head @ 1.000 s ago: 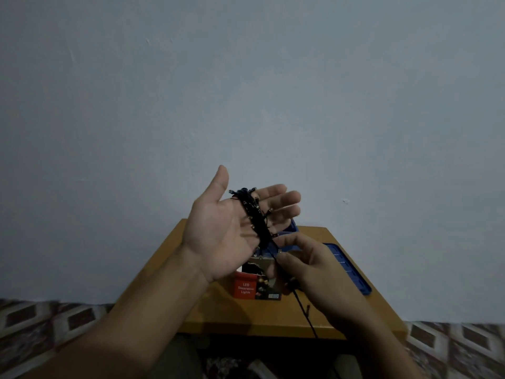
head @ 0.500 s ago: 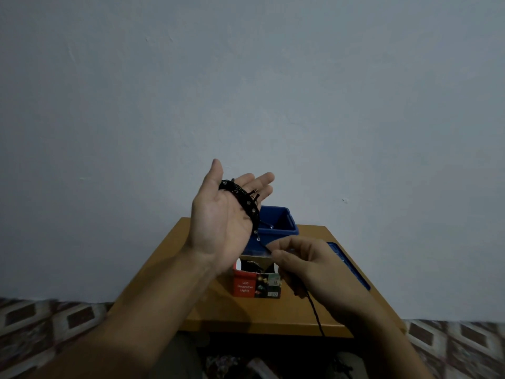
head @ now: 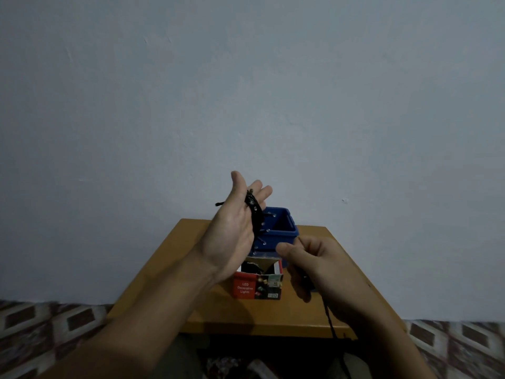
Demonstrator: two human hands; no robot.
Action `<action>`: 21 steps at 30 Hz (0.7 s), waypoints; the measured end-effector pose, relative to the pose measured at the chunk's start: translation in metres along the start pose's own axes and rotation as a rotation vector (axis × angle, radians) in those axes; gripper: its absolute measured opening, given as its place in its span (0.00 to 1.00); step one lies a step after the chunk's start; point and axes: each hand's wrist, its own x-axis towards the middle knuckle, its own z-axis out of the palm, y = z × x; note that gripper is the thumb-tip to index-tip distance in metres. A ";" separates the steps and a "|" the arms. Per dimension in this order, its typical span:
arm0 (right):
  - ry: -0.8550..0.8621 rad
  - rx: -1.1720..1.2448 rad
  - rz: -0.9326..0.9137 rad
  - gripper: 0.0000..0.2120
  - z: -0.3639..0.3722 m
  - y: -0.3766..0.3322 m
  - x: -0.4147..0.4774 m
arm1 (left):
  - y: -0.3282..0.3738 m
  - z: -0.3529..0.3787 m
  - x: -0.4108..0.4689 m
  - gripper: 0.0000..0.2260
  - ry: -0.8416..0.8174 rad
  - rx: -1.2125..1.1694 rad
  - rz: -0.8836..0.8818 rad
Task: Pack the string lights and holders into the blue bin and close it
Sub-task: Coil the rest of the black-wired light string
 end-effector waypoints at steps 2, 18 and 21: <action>0.034 0.001 -0.010 0.16 -0.003 -0.001 0.000 | -0.002 -0.002 0.001 0.41 0.002 0.003 -0.027; -0.065 0.122 -0.159 0.09 -0.011 -0.014 -0.003 | 0.001 -0.014 -0.002 0.42 -0.065 0.482 -0.354; -0.079 0.086 -0.187 0.05 -0.012 -0.013 -0.004 | 0.007 -0.015 -0.006 0.47 -0.143 0.527 -0.455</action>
